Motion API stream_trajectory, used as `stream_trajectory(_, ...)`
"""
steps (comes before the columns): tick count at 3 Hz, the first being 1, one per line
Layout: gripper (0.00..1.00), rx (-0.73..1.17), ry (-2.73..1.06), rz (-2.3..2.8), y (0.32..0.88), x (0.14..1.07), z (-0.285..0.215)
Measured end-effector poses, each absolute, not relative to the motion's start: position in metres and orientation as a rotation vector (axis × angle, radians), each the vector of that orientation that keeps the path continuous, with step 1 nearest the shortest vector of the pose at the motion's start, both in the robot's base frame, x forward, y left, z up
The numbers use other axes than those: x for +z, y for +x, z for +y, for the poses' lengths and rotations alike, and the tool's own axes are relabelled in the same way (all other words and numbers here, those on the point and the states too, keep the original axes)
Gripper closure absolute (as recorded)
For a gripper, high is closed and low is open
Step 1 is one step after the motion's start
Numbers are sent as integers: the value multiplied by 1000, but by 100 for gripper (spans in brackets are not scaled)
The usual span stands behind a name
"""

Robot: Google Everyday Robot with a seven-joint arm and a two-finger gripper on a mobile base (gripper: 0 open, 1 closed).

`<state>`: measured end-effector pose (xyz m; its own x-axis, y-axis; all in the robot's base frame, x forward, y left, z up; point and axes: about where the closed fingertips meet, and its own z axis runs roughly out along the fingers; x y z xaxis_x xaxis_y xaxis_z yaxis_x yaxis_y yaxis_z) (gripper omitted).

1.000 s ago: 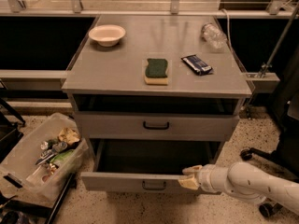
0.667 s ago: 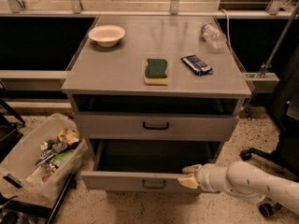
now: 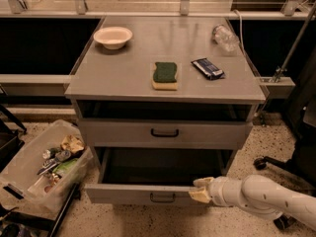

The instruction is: Open middle drawer

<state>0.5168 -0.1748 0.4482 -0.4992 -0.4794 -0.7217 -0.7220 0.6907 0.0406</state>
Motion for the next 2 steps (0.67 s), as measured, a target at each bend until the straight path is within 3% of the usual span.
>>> stream_trajectory(2,100,450,-906,2195,508,448,-175)
